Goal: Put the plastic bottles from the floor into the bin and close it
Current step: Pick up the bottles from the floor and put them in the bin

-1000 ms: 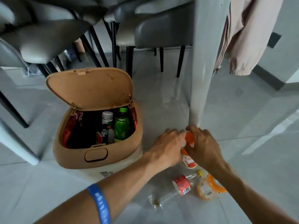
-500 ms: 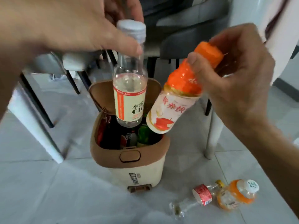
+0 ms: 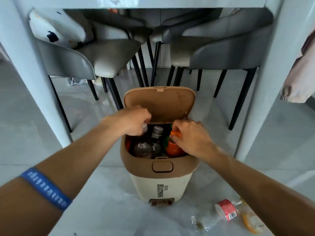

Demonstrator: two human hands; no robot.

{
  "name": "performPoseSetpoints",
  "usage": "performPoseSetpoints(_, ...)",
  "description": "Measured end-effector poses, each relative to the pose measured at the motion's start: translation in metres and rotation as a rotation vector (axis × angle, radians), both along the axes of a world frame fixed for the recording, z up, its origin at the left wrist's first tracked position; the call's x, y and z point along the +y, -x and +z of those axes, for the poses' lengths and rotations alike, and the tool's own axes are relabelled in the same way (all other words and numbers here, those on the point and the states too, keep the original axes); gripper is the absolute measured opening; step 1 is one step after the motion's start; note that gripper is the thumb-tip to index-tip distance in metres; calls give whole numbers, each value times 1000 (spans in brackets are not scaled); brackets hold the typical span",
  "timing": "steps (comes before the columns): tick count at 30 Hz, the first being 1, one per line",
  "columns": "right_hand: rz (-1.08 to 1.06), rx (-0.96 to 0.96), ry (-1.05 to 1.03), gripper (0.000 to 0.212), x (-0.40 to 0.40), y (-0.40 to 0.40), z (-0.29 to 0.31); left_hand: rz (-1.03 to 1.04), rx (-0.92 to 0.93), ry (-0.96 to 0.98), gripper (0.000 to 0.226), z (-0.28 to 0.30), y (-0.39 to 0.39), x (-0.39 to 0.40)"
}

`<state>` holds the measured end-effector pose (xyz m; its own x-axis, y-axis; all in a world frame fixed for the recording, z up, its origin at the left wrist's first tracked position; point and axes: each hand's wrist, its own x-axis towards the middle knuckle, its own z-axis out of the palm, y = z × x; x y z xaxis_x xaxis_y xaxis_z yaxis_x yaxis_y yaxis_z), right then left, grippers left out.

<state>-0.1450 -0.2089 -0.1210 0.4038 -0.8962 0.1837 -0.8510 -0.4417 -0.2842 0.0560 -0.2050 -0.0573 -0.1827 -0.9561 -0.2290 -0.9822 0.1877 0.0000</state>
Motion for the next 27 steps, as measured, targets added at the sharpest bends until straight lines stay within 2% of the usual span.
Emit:
performPoseSetpoints(2,6,154,37,13,-4,2,-8,2,-61,-70,15,-12,-6,1)
performPoseSetpoints(4,16,221,18,16,-5,7,-11,1,-94,-96,21,-17,-8,3)
performPoseSetpoints(5,26,194,8,16,-5,10,-11,0,-83,-92,27,-18,-8,2)
performPoseSetpoints(7,36,23,-4,14,-2,21,-8,-19,-35,-49,35,-13,0,1)
performPoseSetpoints(9,31,-182,-7,11,4,36,-5,-61,39,21,33,-6,12,0)
performPoseSetpoints(11,5,-304,14,11,15,60,-8,-125,128,66,28,1,36,3)
performPoseSetpoints(15,-158,-361,64,10,41,116,-26,-316,259,127,31,6,110,30)
performPoseSetpoints(17,-291,-374,16,10,51,143,-36,-433,276,127,33,-4,156,46)
performPoseSetpoints(19,-391,-211,-50,14,61,166,-49,-509,249,67,37,-28,196,55)
performPoseSetpoints(22,-440,250,-122,39,82,191,-73,-473,179,-77,40,-87,241,56)
performPoseSetpoints(23,-470,309,-145,49,89,196,-80,-423,166,-123,40,-110,249,56)
performPoseSetpoints(25,-549,309,-204,66,100,206,-97,-312,162,-218,42,-160,256,59)
performPoseSetpoints(27,-610,253,-250,69,107,216,-113,-216,145,-322,54,-204,257,68)
